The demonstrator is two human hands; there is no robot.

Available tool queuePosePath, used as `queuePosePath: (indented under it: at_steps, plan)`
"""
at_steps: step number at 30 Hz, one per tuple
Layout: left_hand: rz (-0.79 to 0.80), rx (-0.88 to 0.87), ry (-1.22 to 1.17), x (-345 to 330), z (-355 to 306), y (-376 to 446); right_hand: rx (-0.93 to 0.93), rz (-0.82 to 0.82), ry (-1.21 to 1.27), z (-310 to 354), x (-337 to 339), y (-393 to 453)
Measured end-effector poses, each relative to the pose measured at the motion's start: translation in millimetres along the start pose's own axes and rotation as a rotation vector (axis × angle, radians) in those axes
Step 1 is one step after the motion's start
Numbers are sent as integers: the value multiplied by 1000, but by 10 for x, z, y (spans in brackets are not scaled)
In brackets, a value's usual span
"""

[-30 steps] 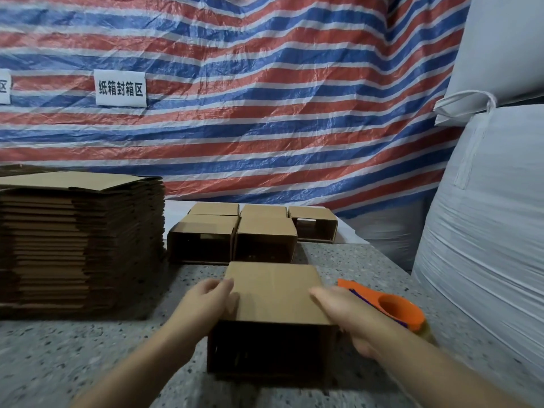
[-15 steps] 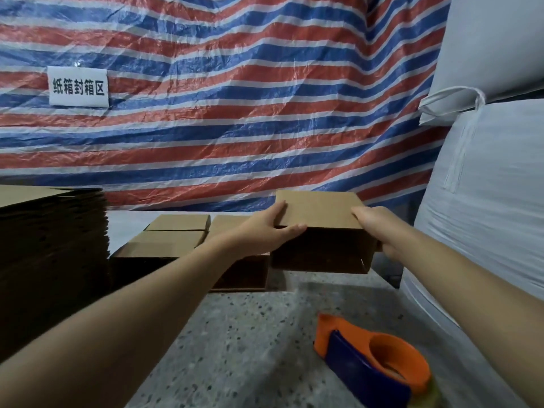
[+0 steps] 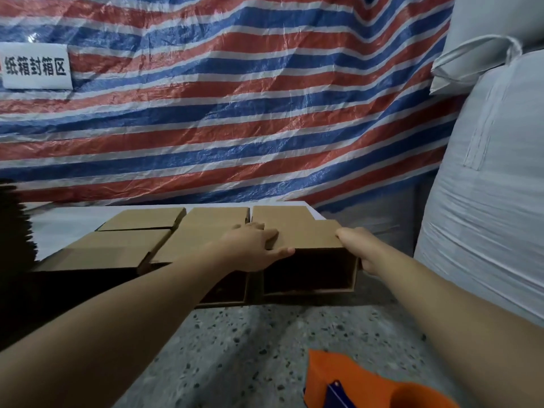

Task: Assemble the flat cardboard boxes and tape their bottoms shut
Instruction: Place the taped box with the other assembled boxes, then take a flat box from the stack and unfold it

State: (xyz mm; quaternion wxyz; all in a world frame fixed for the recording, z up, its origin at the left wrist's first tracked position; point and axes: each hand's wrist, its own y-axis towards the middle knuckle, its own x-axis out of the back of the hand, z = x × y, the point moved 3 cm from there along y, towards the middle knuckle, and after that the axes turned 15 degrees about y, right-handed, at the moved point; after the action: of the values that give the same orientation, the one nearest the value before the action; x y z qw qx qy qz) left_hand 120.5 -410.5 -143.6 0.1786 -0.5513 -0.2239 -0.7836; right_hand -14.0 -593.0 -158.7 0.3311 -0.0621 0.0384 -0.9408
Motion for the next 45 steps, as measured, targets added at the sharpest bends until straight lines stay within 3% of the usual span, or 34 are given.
queuePosePath:
  at_steps: [5, 16, 22, 34, 45]
  plan:
    - [10, -26, 126, -137, 56, 47, 49, -1, -28, -148, -166, 229]
    - [-31, -1, 129, -229, 78, -30, 30, 35, -83, -233, -308, 323]
    - [-162, 67, 109, -40, 109, -202, 145, -97, -231, 44, -209, 159]
    - [-300, 129, 98, 882, 446, -1614, 455, 26, -341, 861, -601, -1410]
    - [-491, 244, 73, 1383, 976, -3131, 576, 265, -329, 811, -1319, -2870]
